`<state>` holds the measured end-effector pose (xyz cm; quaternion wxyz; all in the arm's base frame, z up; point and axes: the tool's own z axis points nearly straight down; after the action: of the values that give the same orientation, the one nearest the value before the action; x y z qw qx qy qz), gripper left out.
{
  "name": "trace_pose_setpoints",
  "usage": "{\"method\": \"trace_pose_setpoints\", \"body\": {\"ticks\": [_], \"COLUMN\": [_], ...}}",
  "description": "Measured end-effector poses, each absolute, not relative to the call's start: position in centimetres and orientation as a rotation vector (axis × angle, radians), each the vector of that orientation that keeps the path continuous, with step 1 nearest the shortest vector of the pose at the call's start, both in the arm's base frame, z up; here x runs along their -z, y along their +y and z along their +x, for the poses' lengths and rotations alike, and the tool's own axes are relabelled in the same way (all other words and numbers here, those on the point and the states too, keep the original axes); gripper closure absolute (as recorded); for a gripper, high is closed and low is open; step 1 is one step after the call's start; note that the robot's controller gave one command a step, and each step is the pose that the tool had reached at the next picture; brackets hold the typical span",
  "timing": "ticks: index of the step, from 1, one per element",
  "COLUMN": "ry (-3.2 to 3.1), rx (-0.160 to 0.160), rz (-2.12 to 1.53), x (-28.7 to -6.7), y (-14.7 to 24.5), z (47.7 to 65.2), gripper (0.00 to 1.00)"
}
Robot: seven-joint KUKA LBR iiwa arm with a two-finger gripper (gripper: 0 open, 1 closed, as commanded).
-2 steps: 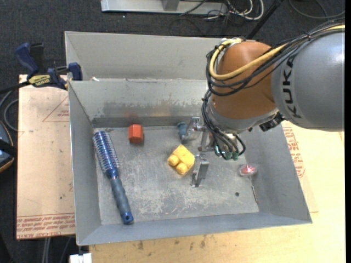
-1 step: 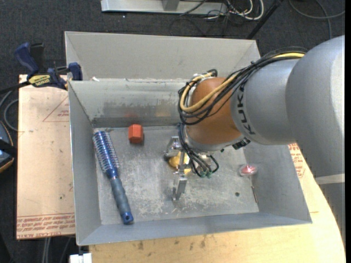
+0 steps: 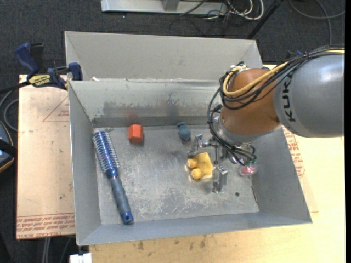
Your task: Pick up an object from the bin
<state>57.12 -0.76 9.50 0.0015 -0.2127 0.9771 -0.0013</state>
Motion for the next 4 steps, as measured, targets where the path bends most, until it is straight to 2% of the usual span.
{"method": "trace_pose_setpoints", "body": {"ticks": [1,2,3,4], "ry": [2.618,2.620,2.630,2.433], "rx": [0.001,0.004,0.007,-0.006], "rz": [-1.705,-1.706,-1.711,-1.987], "x": [-7.5,-7.5,-7.4,-8.7], "y": [-1.2,-1.3,-1.7,1.4], "z": [59.8,59.8,59.6,53.9], "gripper": [0.00,1.00,0.00,0.00]}}
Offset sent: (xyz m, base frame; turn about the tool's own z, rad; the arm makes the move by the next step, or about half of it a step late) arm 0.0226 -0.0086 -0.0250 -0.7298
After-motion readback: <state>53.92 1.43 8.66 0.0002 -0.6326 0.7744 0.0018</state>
